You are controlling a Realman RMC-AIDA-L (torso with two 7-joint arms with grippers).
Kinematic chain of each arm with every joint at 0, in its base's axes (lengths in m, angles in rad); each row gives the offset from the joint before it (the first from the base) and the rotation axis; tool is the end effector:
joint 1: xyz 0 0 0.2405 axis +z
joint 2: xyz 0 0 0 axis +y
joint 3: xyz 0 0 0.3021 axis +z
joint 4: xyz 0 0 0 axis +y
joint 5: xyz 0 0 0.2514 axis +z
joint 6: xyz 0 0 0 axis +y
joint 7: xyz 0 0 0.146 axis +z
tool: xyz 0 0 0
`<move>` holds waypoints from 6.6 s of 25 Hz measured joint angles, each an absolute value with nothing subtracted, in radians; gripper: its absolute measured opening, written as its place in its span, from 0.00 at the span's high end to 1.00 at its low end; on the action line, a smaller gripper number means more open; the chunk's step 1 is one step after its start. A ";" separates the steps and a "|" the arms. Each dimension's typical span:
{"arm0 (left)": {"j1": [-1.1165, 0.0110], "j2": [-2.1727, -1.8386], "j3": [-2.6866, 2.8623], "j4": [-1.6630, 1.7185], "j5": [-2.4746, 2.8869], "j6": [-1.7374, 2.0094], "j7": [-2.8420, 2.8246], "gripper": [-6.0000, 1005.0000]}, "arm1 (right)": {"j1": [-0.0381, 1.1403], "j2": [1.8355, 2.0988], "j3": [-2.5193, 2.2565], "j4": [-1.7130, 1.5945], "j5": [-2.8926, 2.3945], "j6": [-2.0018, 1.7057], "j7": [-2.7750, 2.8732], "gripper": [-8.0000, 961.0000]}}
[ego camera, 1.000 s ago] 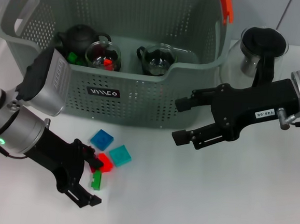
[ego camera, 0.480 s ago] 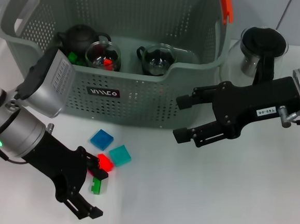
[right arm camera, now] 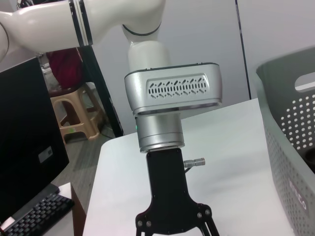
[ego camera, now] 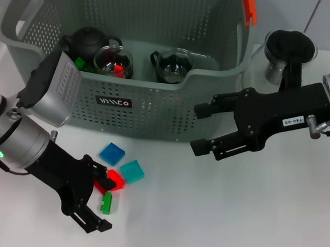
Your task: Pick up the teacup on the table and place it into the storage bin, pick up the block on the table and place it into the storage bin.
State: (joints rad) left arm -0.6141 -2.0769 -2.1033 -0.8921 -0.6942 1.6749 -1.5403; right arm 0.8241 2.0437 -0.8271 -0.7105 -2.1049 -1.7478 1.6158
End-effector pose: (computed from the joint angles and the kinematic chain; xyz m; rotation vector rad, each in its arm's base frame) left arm -0.2916 0.3832 -0.0394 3.0352 0.3077 -0.2304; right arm 0.1950 0.4334 -0.0225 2.9808 -0.3806 -0.5017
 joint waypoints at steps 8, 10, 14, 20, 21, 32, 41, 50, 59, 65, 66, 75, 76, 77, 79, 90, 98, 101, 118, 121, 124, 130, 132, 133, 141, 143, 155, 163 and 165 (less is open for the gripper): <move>-0.610 -2.076 -2.100 -0.889 -0.692 1.659 -1.539 0.10 | 0.825 2.044 -0.825 -0.712 -2.096 -1.750 1.621 0.05; -0.609 -2.076 -2.100 -0.889 -0.691 1.656 -1.539 0.10 | 0.825 2.045 -0.825 -0.712 -2.095 -1.750 1.621 0.05; -0.608 -2.079 -2.104 -0.888 -0.683 1.653 -1.539 0.10 | 0.825 2.045 -0.825 -0.713 -2.094 -1.750 1.621 0.05; -0.607 -2.082 -2.104 -0.888 -0.673 1.648 -1.539 0.10 | 0.825 2.044 -0.822 -0.713 -2.094 -1.750 1.621 0.05; -0.607 -2.082 -2.104 -0.888 -0.672 1.648 -1.539 0.10 | 0.825 2.044 -0.820 -0.713 -2.094 -1.751 1.621 0.05; -0.613 -2.081 -2.101 -0.886 -0.670 1.641 -1.542 0.10 | 0.821 2.043 -0.807 -0.713 -2.093 -1.756 1.621 0.05; -0.615 -2.075 -2.100 -0.873 -0.666 1.626 -1.545 0.10 | 0.823 2.042 -0.804 -0.713 -2.092 -1.757 1.621 0.05; -0.620 -2.064 -2.113 -0.881 -0.653 1.632 -1.551 0.10 | 0.824 2.042 -0.802 -0.713 -2.092 -1.756 1.621 0.05; -0.628 -2.084 -2.115 -0.941 -0.653 1.741 -1.542 0.10 | 0.816 2.040 -0.795 -0.713 -2.078 -1.756 1.614 0.05; -0.633 -2.098 -2.092 -0.937 -0.646 1.720 -1.530 0.10 | 0.814 2.038 -0.794 -0.713 -2.071 -1.756 1.610 0.05; -0.634 -2.099 -2.086 -0.934 -0.645 1.709 -1.528 0.10 | 0.813 2.038 -0.795 -0.713 -2.070 -1.756 1.610 0.05; -0.641 -2.100 -2.059 -0.914 -0.630 1.672 -1.502 0.10 | 0.812 2.038 -0.793 -0.713 -2.068 -1.756 1.610 0.05; -0.642 -2.100 -2.057 -0.914 -0.627 1.670 -1.498 0.10 | 0.813 2.039 -0.793 -0.713 -2.068 -1.757 1.610 0.05; -0.642 -2.100 -2.055 -0.914 -0.624 1.667 -1.494 0.10 | 0.814 2.039 -0.793 -0.713 -2.068 -1.758 1.611 0.05; -0.643 -2.100 -2.054 -0.914 -0.620 1.659 -1.489 0.10 | 0.814 2.041 -0.793 -0.713 -2.068 -1.760 1.612 0.05; -0.651 -2.100 -2.052 -0.896 -0.615 1.639 -1.486 0.11 | 0.816 2.041 -0.793 -0.714 -2.066 -1.760 1.611 0.05; -0.653 -2.100 -2.053 -0.887 -0.614 1.637 -1.486 0.11 | 0.814 2.038 -0.793 -0.715 -2.057 -1.759 1.610 0.05; -0.654 -2.100 -2.054 -0.886 -0.614 1.626 -1.486 0.12 | 0.813 2.037 -0.793 -0.715 -2.055 -1.759 1.609 0.05; -0.666 -2.100 -2.051 -0.850 -0.590 1.604 -1.489 0.16 | 0.811 2.037 -0.791 -0.715 -2.047 -1.761 1.609 0.05; -0.666 -2.100 -2.051 -0.852 -0.590 1.604 -1.489 0.16 | 0.809 2.037 -0.791 -0.715 -2.044 -1.761 1.609 0.05; -0.666 -2.100 -2.051 -0.853 -0.589 1.600 -1.490 0.17 | 0.808 2.037 -0.791 -0.715 -2.042 -1.761 1.609 0.05; -0.670 -2.100 -2.051 -0.850 -0.576 1.589 -1.498 0.24 | 0.808 2.037 -0.790 -0.715 -2.042 -1.761 1.609 0.05; -0.671 -2.100 -2.051 -0.850 -0.573 1.583 -1.499 0.28 | 0.808 2.037 -0.787 -0.717 -2.041 -1.761 1.609 0.05; -0.672 -2.100 -2.051 -0.850 -0.572 1.580 -1.499 0.30 | 0.808 2.037 -0.786 -0.720 -2.041 -1.761 1.609 0.05; -0.677 -2.100 -2.051 -0.847 -0.567 1.574 -1.499 0.51 | 0.806 2.037 -0.776 -0.725 -2.040 -1.762 1.609 0.05; -0.678 -2.100 -2.051 -0.847 -0.567 1.574 -1.499 0.58 | 0.805 2.037 -0.775 -0.726 -2.037 -1.763 1.609 0.05; -0.709 -2.087 -2.055 -0.819 -0.562 1.622 -1.515 0.56 | 0.802 2.036 -0.774 -0.727 -2.029 -1.763 1.599 0.05; -0.731 -2.079 -2.111 -0.874 -0.582 1.788 -1.507 0.55 | 0.801 2.035 -0.773 -0.727 -2.026 -1.773 1.597 0.05; -0.743 -2.078 -2.169 -0.905 -0.604 1.863 -1.491 0.55 | 0.801 2.034 -0.771 -0.727 -2.026 -1.780 1.596 0.05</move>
State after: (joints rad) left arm -0.7434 -2.0775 -2.1688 -0.9045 -0.6041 1.8628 -1.4907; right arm 0.8011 2.0343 -0.7709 -0.7272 -2.0261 -1.7796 1.5961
